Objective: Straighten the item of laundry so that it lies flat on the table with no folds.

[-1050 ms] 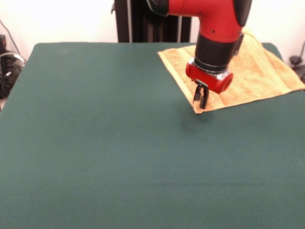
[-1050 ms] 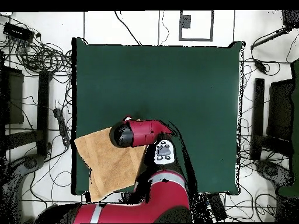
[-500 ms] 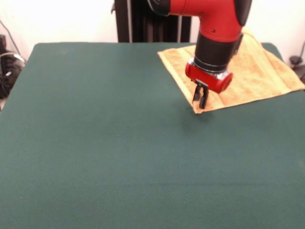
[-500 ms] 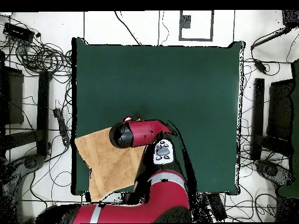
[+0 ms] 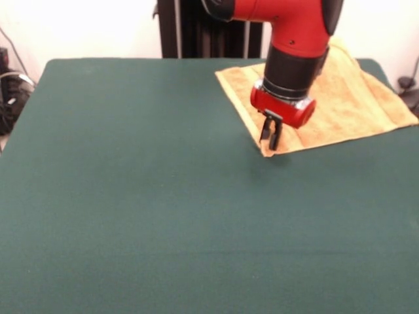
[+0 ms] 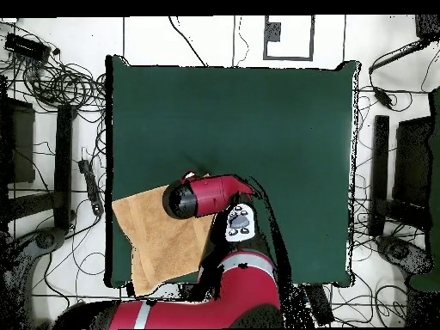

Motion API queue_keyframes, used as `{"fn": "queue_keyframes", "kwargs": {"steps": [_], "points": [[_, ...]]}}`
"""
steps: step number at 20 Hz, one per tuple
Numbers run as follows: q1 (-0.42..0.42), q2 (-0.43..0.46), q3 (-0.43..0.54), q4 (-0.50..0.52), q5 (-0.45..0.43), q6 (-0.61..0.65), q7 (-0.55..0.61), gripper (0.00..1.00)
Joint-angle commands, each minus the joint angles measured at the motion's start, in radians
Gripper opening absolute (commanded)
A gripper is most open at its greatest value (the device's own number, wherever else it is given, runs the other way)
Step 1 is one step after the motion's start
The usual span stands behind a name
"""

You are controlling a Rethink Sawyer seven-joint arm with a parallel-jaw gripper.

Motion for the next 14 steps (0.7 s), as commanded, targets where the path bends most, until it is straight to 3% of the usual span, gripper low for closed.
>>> {"fn": "queue_keyframes", "kwargs": {"steps": [1,14], "points": [[-0.103,0.078,0.002,-0.072,-0.114,-0.047,-0.105,0.0],[-0.197,0.048,0.026,-0.09,-0.226,-0.04,-0.127,0.0]]}}
